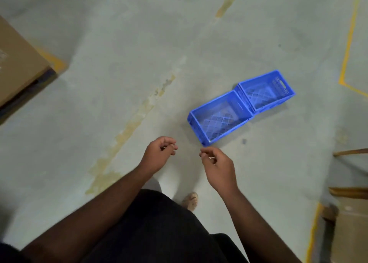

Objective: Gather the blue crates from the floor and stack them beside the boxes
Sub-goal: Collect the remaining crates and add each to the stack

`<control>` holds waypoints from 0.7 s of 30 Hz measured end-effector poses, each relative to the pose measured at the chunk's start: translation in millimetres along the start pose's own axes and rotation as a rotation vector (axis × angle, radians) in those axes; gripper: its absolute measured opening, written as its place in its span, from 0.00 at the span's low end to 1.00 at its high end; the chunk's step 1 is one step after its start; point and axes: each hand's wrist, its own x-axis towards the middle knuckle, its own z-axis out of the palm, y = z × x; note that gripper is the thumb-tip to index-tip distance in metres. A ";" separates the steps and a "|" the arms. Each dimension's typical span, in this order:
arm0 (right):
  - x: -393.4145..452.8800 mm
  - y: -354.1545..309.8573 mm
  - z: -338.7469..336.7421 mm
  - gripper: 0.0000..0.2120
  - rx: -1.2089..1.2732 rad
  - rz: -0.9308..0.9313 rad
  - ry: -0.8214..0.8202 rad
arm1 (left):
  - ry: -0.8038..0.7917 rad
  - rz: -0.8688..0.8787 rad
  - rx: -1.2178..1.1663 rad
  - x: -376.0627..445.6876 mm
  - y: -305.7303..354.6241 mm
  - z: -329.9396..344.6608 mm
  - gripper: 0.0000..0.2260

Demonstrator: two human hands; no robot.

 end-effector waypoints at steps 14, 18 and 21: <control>276.2 36.8 -130.1 0.03 -0.285 0.118 -0.204 | 0.072 -0.401 -0.174 214.7 63.7 203.5 0.06; 347.7 51.8 -165.6 0.06 -0.244 0.196 -0.211 | 0.142 -0.542 -0.132 270.6 41.2 244.4 0.02; 413.2 71.8 -181.6 0.04 -0.211 0.257 -0.260 | 0.250 -0.605 -0.173 307.0 51.7 276.1 0.09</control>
